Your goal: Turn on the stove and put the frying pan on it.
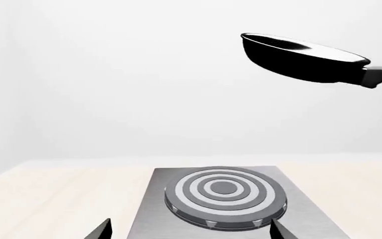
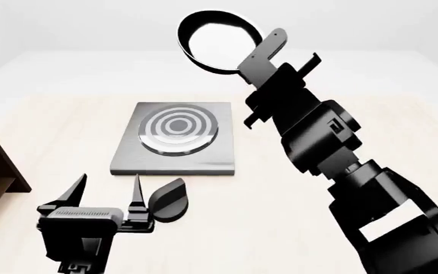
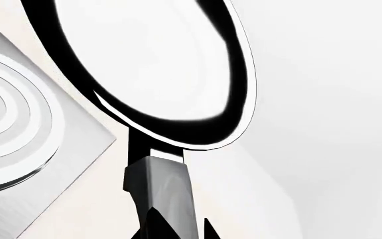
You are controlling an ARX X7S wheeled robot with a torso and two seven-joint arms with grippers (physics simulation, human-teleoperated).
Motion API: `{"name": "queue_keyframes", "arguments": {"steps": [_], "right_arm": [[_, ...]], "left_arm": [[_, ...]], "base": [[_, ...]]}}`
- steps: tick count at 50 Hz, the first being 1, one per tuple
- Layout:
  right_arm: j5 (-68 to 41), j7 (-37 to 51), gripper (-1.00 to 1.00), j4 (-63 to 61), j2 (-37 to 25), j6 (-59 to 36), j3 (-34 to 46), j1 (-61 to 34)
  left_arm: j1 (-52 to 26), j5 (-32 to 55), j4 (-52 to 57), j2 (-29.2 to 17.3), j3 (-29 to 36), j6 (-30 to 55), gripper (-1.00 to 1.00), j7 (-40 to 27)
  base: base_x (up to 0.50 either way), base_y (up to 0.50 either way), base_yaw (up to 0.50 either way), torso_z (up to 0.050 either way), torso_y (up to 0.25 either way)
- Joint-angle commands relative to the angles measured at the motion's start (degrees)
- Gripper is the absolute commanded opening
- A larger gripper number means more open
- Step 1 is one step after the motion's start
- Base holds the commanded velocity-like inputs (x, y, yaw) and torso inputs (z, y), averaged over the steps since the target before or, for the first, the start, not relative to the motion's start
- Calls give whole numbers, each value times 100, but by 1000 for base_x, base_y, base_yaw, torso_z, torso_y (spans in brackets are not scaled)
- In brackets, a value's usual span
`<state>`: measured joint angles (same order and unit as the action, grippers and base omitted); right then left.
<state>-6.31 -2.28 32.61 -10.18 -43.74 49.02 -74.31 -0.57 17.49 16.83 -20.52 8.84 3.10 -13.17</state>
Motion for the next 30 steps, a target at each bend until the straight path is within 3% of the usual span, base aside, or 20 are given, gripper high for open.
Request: {"name": "queue_keyframes", "arguments": {"steps": [1,11,17,30], "right_arm": [[502,352,-100,514,579,302,19,-282],[455,525,-100,807,881,513,109,-265],[256,714,-100,791,997,560,306,-198],[-1494,1660,-100,855,1012,782,1846,-531]], "left_arm": [[49,-61,-55,-7,57,-163,100,44],[90,-29,11,-41,71,-181,100,58],[111,-138,41,-53,132,-211,100,36],[125,-92,20,-75,117,-257,100,37]], "base": [[0,0,0,0,0],[0,0,0,0,-9],[0,0,0,0,-236],[-1,0,0,0,-250]]}}
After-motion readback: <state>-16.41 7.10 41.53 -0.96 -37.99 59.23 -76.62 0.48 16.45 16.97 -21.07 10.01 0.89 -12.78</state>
